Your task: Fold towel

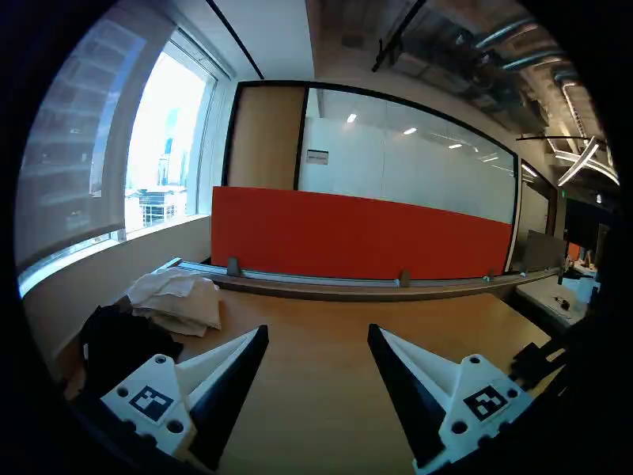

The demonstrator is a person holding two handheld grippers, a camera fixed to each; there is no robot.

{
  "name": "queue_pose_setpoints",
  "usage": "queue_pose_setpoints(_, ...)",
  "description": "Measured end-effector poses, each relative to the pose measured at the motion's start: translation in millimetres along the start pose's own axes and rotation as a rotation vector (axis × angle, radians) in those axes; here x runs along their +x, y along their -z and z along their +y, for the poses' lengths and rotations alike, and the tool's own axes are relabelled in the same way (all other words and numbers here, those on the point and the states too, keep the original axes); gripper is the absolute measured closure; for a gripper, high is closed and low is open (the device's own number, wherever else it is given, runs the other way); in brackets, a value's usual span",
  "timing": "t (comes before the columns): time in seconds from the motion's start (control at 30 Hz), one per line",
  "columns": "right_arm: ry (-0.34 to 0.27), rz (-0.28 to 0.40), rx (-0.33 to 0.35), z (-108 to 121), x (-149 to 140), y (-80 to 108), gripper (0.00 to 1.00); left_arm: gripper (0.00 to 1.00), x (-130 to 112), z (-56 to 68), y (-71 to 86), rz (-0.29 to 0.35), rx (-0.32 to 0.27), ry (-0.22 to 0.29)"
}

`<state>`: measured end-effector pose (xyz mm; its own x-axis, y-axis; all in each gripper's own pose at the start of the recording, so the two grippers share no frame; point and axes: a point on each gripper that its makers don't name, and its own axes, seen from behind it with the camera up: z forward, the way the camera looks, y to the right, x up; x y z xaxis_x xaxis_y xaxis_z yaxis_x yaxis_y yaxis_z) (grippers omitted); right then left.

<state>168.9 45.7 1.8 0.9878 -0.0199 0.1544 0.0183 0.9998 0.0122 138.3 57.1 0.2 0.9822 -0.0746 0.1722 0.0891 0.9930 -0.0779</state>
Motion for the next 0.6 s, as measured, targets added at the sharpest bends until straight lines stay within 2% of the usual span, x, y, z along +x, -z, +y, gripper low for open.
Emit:
queue_pose_setpoints(0.3, -0.056, 0.043, 0.018, -38.6, 10.3, -6.5, 0.0, 0.07, 18.2, -10.6, -1.4, 0.069, 0.042, -0.022)
queue_pose_setpoints(0.5, -0.058, 0.052, 0.028, -55.2, 10.9, -11.2, 0.0, 0.07, 23.2, -10.4, -2.4, 0.093, 0.042, -0.042)
queue_pose_setpoints(0.6, -0.046, 0.047, 0.044, -66.4, 8.1, -12.8, 0.0, 0.07, 16.6, -13.2, -4.8, 0.083, 0.053, -0.052)
